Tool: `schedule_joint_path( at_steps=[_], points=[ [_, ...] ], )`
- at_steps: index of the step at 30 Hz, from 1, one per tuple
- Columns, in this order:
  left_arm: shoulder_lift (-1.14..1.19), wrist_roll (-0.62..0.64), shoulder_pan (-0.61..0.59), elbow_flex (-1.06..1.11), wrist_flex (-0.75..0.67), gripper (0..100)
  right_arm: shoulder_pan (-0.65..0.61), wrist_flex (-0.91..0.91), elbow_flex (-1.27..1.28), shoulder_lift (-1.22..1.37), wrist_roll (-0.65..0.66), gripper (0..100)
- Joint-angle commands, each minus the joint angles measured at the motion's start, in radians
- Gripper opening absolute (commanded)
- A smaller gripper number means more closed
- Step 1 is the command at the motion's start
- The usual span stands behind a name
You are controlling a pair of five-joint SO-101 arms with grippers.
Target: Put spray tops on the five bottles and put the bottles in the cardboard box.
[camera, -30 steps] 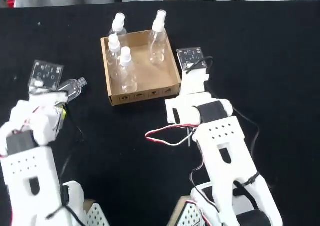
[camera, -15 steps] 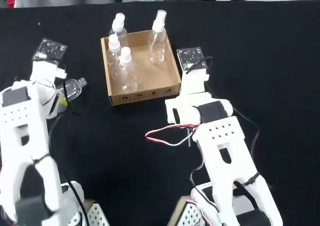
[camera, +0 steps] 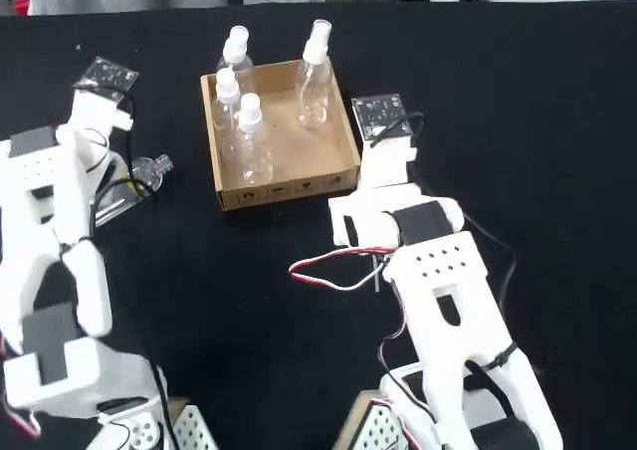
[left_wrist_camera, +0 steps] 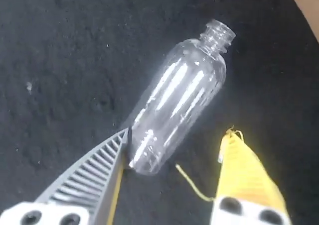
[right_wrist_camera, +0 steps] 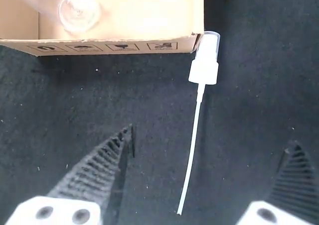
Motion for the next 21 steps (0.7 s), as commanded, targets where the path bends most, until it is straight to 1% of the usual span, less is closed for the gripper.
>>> schedule_joint_path(
  at_steps=[1,7,11,16,21],
  points=[
    [0.068,-0.008,-0.001,-0.124,0.002,27,-0.017,-0.025,-0.007,-0.042,-0.009,39.6],
    [0.249,-0.008,-0.001,-0.226,0.002,27,-0.017,-0.025,-0.007,-0.042,-0.009,39.6],
    [0.328,-0.008,0.001,-0.269,0.003,27,-0.017,-0.025,-0.007,-0.042,-0.008,39.6],
    [0.376,-0.005,0.015,-0.278,0.003,27,-0.017,-0.025,-0.007,-0.044,-0.008,39.6],
    [0.377,-0.006,0.031,-0.285,0.057,22,-0.017,-0.025,-0.007,-0.045,-0.008,39.6]
  ],
)
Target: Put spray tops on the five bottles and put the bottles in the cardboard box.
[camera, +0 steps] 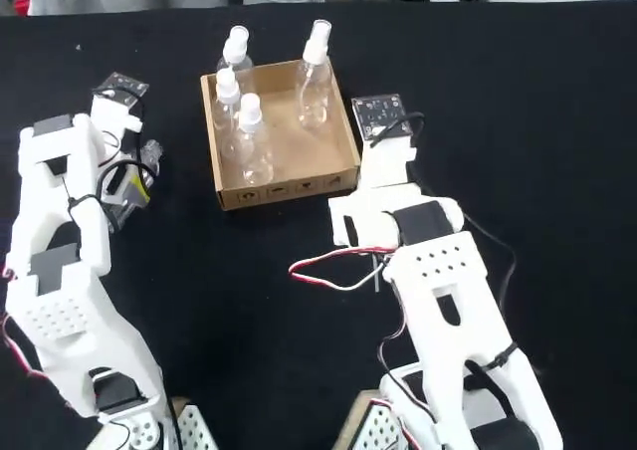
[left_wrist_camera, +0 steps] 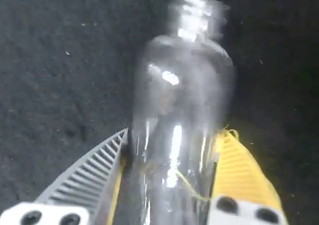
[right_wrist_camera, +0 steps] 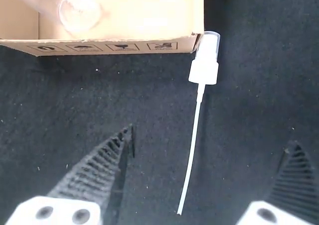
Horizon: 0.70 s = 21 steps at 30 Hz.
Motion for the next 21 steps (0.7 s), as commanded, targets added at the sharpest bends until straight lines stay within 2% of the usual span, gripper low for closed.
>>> schedule_joint_path(
  at_steps=[1,10,14,21],
  points=[
    [-0.023,-0.006,0.025,-0.058,0.048,22,-0.017,-0.025,-0.007,-0.045,-0.008,39.6],
    [-0.026,-0.006,0.031,-0.102,0.212,17,-0.015,-0.025,-0.007,-0.048,-0.006,39.6],
    [-0.032,0.0,0.035,-0.166,0.353,17,0.006,-0.025,-0.007,-0.048,-0.006,39.6],
    [-0.155,0.049,0.035,-0.185,0.506,17,0.041,-0.026,-0.013,-0.048,-0.003,39.6]
  ],
)
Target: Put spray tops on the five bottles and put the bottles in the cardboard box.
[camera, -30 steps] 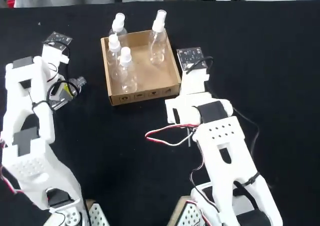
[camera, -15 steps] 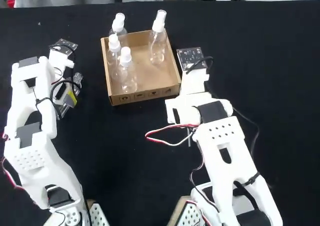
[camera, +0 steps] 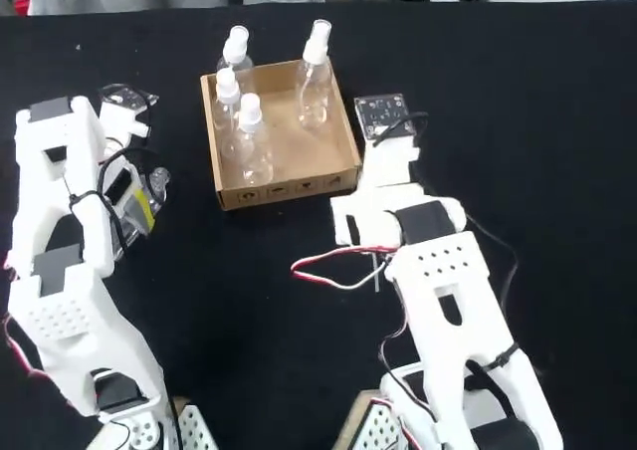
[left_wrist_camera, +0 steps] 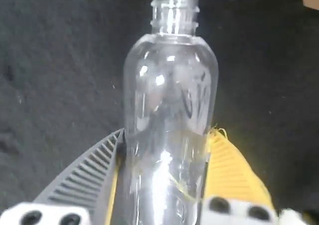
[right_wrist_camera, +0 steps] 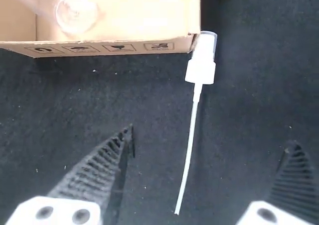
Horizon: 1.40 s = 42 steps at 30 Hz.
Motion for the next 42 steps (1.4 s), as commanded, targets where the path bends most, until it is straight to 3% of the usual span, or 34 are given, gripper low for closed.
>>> schedule_joint_path(
  at_steps=[1,8,17,29,42],
  points=[
    [-0.144,0.035,0.013,-0.056,0.074,17,0.026,-0.026,-0.013,-0.048,-0.003,39.6],
    [-0.249,0.044,0.015,-0.054,0.181,17,0.026,-0.028,-0.013,-0.048,-0.005,39.6],
    [-0.394,0.169,0.041,0.125,0.19,17,0.028,-0.049,-0.007,-0.048,-0.008,39.6],
    [-0.736,0.433,0.266,0.443,0.152,17,0.028,-0.051,-0.007,-0.048,-0.009,39.6],
    [-0.775,0.752,0.545,0.498,0.15,17,0.1,-0.058,-0.015,-0.05,-0.046,40.0]
  ],
)
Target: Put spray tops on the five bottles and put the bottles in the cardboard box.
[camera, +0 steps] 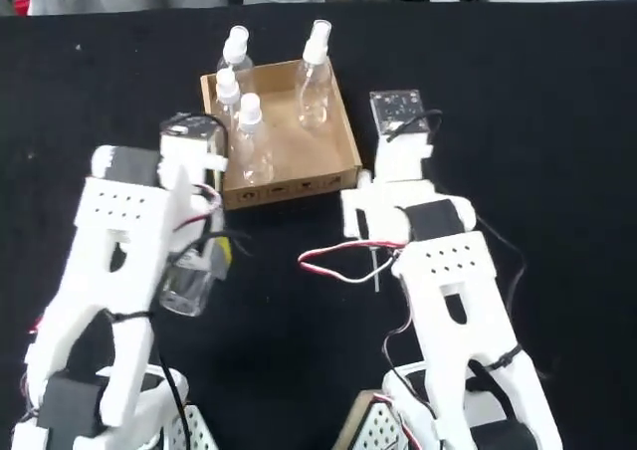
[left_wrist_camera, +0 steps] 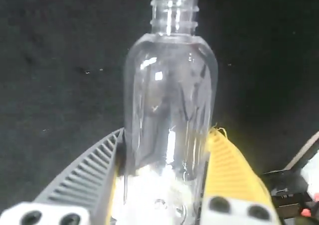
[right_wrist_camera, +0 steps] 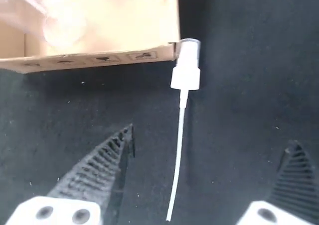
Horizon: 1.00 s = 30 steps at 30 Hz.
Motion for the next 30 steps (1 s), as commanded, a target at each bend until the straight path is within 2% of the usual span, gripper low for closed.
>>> schedule_joint_path(
  at_steps=[1,7,11,17,22,30],
  points=[
    [-0.043,0.118,0.082,-0.015,-0.014,17,0.044,-0.038,-0.015,-0.05,-0.048,40.0],
    [-0.032,0.382,0.202,-0.013,-0.028,17,0.094,-0.054,-0.015,-0.05,-0.08,40.0],
    [-0.031,0.465,0.269,-0.005,-0.074,17,0.12,-0.055,-0.027,-0.05,-0.083,40.0],
    [-0.031,0.466,0.349,0.012,-0.114,18,0.132,-0.061,-0.028,-0.05,-0.084,40.0],
    [-0.031,0.473,0.341,0.015,-0.11,29,0.132,-0.061,-0.028,-0.05,-0.084,40.0],
    [-0.035,0.473,0.331,0.013,-0.118,31,0.132,-0.061,-0.028,-0.05,-0.084,40.0]
  ],
)
